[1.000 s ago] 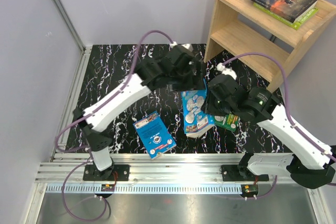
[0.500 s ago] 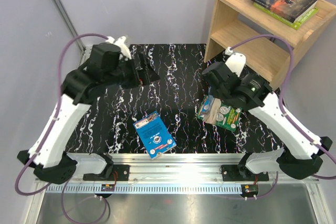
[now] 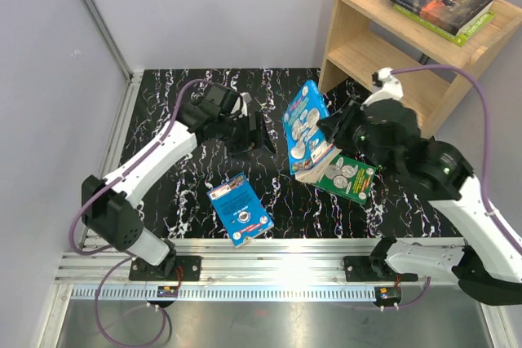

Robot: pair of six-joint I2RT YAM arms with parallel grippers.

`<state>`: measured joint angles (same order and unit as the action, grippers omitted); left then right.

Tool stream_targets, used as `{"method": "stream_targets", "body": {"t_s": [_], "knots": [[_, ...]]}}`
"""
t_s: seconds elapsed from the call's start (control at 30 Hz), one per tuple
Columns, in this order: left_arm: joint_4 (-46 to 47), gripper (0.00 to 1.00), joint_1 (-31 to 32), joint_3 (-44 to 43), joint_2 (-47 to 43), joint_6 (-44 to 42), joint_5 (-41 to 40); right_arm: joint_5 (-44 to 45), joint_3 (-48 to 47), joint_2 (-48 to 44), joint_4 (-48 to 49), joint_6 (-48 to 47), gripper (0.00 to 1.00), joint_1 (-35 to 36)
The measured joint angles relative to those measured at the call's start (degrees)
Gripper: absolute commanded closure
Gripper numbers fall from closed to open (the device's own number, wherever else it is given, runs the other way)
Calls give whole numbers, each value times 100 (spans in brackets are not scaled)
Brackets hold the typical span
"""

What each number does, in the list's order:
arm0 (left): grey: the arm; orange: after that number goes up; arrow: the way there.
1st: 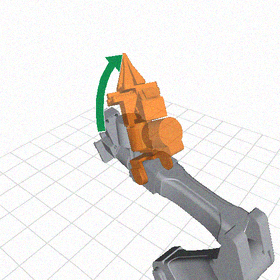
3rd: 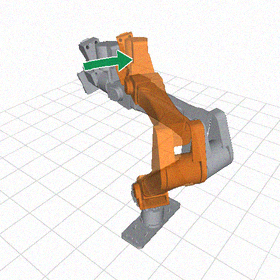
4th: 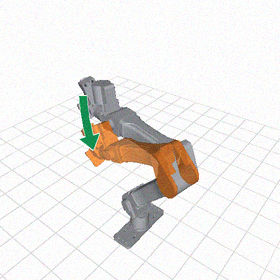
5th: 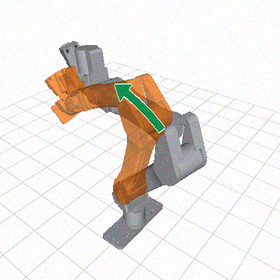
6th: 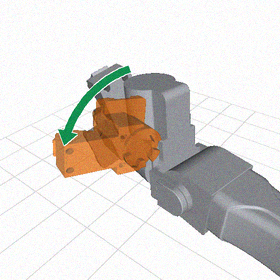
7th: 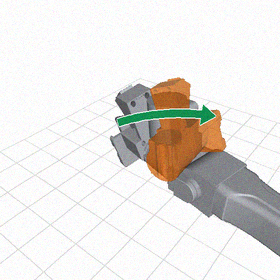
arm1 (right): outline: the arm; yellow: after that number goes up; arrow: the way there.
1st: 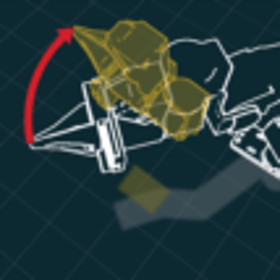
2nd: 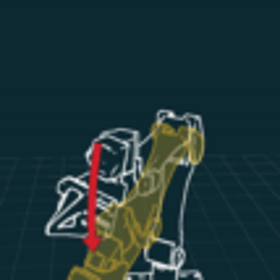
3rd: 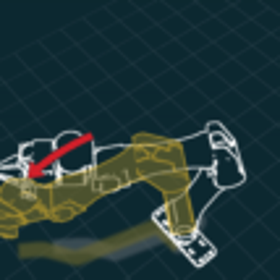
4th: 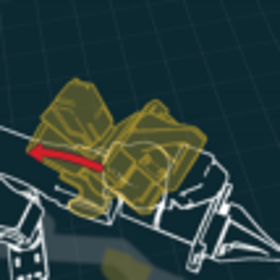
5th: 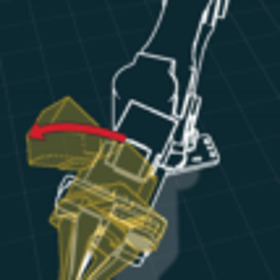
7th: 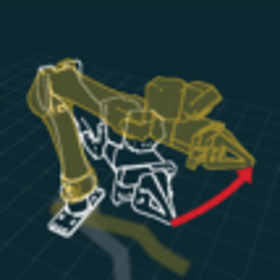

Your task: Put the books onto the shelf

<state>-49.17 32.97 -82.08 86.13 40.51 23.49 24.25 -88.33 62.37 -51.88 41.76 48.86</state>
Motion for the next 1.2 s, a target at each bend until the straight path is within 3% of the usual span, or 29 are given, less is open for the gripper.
{"method": "stream_targets", "body": {"t_s": [0.1,0.4,0.8,1.2], "knots": [[127,13,81,0,280,-2,83,-2,-470,-74,136,-66,100,-2],[122,15,686,-798,1263,11,332,-251,-492,240,422,-98,100,-2],[-704,17,614,-2763,2323,-111,114,-887,282,-24,1215,160,100,-13],[-1091,19,509,-3285,2533,-448,-365,-1971,446,393,1355,186,100,-15]]}}
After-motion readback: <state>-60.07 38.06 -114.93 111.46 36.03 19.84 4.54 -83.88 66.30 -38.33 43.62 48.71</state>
